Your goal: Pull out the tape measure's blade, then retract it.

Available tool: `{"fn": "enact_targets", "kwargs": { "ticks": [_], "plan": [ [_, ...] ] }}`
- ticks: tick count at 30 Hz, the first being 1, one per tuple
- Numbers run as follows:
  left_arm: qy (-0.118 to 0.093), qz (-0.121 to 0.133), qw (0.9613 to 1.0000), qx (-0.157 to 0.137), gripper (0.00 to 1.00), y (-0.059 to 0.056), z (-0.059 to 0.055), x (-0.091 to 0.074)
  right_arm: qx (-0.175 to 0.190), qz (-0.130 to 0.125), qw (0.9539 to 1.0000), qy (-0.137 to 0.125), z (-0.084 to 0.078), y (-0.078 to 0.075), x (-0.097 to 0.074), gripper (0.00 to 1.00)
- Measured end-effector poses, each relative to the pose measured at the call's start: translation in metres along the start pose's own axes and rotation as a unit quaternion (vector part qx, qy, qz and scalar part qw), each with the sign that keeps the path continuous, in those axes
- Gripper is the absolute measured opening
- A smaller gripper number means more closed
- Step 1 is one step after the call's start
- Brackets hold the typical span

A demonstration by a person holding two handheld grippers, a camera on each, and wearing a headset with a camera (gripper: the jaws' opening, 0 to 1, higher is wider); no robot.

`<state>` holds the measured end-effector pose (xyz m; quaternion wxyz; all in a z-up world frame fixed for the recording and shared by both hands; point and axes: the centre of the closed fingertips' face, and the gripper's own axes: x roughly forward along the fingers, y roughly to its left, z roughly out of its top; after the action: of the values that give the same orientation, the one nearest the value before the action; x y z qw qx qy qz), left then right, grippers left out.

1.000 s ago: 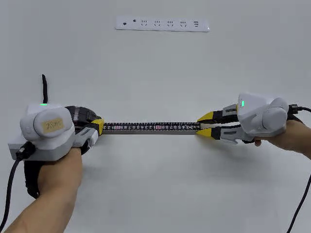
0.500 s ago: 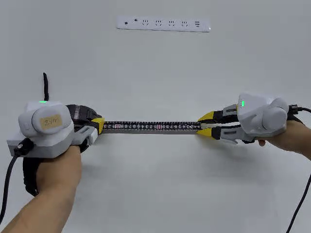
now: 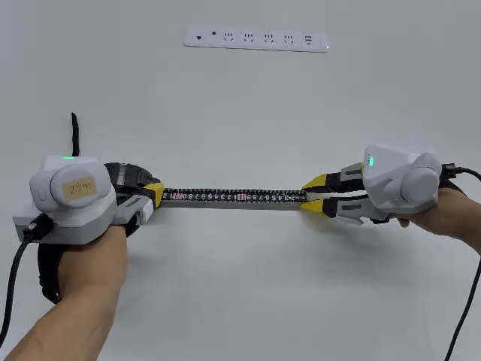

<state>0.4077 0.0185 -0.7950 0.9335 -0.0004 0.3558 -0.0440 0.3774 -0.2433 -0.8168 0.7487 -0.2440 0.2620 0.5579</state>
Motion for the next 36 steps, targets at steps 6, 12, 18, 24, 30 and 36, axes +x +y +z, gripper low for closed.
{"fn": "enact_targets", "kwargs": {
  "ticks": [6, 12, 18, 24, 30, 36],
  "plan": [
    [0.001, -0.001, 1.0000, -0.003, 0.58, 0.000, 0.000, 0.000, 0.000, 0.001, 1.0000, -0.003, 0.002, 0.000, 0.002, 0.12],
    [0.000, -0.003, 1.0000, -0.004, 0.58, 0.001, 0.000, 0.000, 0.001, 0.002, 1.0000, -0.005, 0.003, -0.001, 0.005, 0.12],
    [0.001, -0.005, 1.0000, -0.003, 0.58, 0.000, 0.000, 0.001, 0.001, 0.005, 1.0000, -0.007, 0.006, 0.000, 0.010, 0.12],
    [0.001, -0.005, 1.0000, -0.004, 0.58, 0.000, -0.001, 0.001, 0.000, 0.007, 0.9999, -0.009, 0.009, 0.001, 0.012, 0.12],
    [0.001, -0.004, 1.0000, -0.006, 0.58, 0.000, -0.001, 0.001, 0.001, 0.006, 0.9999, -0.009, 0.011, 0.001, 0.013, 0.12],
    [0.002, -0.004, 1.0000, -0.008, 0.58, 0.001, -0.001, 0.001, 0.002, 0.006, 0.9999, -0.010, 0.014, 0.002, 0.015, 0.12]
  ]
}}
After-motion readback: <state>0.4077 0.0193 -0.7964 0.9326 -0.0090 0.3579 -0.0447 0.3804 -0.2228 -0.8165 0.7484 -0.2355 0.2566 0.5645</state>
